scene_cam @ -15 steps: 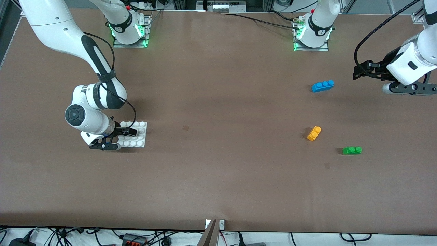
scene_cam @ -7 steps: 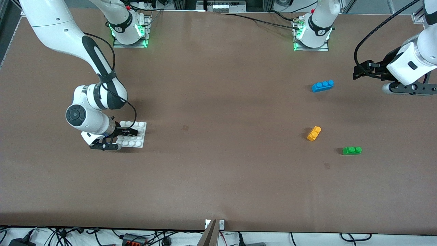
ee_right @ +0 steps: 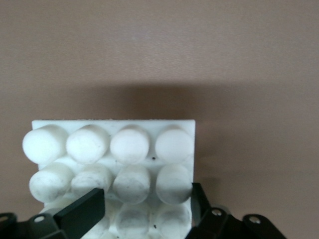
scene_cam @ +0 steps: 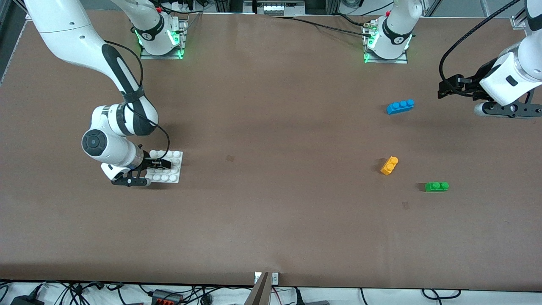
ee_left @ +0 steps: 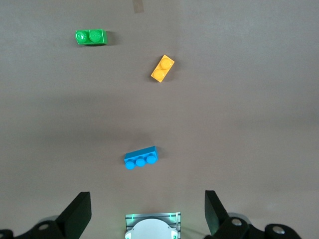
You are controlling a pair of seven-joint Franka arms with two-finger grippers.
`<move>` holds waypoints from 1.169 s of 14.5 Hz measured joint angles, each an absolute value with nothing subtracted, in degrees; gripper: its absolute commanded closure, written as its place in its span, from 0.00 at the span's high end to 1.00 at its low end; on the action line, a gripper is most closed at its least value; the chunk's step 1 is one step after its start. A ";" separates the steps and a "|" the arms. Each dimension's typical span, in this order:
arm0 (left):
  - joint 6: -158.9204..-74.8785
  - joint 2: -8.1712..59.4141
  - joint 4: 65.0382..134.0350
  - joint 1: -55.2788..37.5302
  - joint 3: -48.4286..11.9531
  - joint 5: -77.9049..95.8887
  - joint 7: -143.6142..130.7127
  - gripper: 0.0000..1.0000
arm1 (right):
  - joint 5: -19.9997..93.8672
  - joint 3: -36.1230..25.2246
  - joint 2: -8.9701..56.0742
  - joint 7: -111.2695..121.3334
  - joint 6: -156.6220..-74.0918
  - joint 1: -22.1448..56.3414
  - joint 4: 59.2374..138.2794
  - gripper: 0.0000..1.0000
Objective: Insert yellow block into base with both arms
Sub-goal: 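Slide the white base plate toward the table middle with the right gripper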
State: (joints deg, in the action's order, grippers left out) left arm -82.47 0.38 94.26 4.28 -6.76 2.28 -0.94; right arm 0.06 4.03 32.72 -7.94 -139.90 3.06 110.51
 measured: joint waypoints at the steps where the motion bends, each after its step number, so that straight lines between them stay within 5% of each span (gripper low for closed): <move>1: -82.47 0.38 94.26 4.28 -6.76 2.28 -0.94 1.00 | 0.05 4.38 32.77 -7.94 -139.97 3.10 110.51 0.66; 10: -82.47 0.40 94.24 4.31 -6.76 2.28 -0.92 1.00 | 0.67 8.33 33.31 -8.43 -140.04 4.06 110.16 0.64; 17: -82.47 0.44 94.23 4.36 -6.76 2.28 -0.91 1.00 | 13.54 9.92 37.48 -9.82 -141.55 13.20 105.90 0.64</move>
State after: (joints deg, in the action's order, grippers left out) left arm -82.47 0.44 94.23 4.36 -6.76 2.28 -0.91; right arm 13.54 9.92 37.48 -9.82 -141.55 13.20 105.90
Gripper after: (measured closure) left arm 0.000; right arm 0.352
